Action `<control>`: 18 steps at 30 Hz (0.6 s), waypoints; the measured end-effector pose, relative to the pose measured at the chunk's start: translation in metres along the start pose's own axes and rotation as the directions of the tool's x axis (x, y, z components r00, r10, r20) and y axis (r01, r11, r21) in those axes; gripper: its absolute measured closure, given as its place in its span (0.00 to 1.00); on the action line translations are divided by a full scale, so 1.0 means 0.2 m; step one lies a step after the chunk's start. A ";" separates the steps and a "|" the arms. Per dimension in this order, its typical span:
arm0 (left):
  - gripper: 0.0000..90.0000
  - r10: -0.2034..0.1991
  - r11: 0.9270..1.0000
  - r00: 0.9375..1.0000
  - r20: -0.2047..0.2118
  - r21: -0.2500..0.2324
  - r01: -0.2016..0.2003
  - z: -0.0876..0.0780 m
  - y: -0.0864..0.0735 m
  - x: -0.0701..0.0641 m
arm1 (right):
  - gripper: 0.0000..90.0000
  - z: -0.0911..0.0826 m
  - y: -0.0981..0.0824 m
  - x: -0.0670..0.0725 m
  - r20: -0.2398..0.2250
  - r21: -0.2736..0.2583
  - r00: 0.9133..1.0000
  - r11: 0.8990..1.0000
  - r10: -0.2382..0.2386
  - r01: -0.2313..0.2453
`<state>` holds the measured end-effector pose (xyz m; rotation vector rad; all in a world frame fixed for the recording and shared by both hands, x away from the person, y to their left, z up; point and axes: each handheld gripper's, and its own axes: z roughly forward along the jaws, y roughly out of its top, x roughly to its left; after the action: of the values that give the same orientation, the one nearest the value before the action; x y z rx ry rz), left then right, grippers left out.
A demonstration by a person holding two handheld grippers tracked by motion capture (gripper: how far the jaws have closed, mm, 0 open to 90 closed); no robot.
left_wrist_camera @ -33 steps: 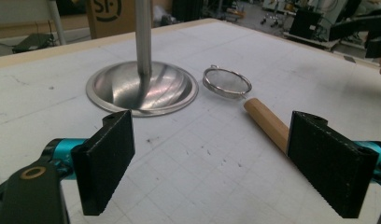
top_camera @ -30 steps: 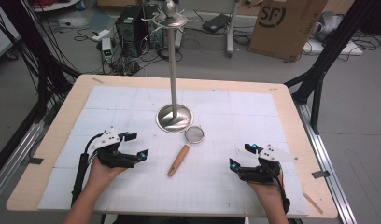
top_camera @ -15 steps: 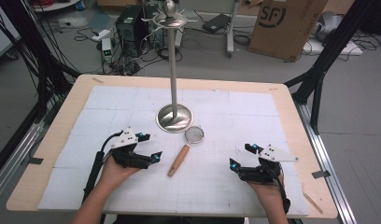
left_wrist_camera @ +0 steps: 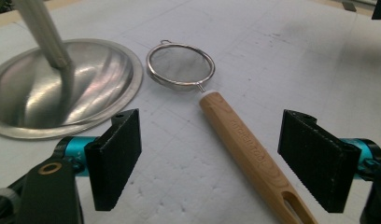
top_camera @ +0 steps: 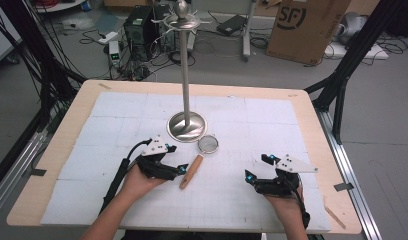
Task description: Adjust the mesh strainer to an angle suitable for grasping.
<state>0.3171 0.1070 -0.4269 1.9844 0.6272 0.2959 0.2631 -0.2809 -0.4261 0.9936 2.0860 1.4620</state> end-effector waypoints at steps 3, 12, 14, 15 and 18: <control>0.26 0.011 0.999 1.000 0.011 0.042 -0.011 0.05 0.01 -0.02 | 0.16 0.00 0.00 0.00 0.004 0.001 1.000 1.000 -0.006 0.006; 0.36 0.027 0.991 0.999 0.025 0.130 -0.030 0.17 0.02 -0.07 | 0.16 0.00 0.00 0.00 0.003 0.004 1.000 1.000 -0.008 0.008; 0.39 0.018 0.985 1.000 0.016 0.169 -0.021 0.19 0.02 -0.08 | 0.16 0.00 0.00 0.00 0.003 0.004 1.000 1.000 -0.007 0.007; 0.40 0.021 0.983 1.000 0.017 0.182 -0.024 0.19 0.02 -0.08 | 0.16 0.00 0.00 0.00 0.003 0.004 1.000 1.000 -0.008 0.008; 0.48 0.037 0.979 0.999 0.020 0.202 -0.041 0.20 0.02 -0.10 | 0.16 0.00 0.00 0.00 -0.006 0.012 1.000 1.000 -0.004 0.004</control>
<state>0.3208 0.0642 -0.4420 2.1942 0.6295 0.2480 0.2634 -0.2801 -0.4268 0.9905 2.1016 1.4542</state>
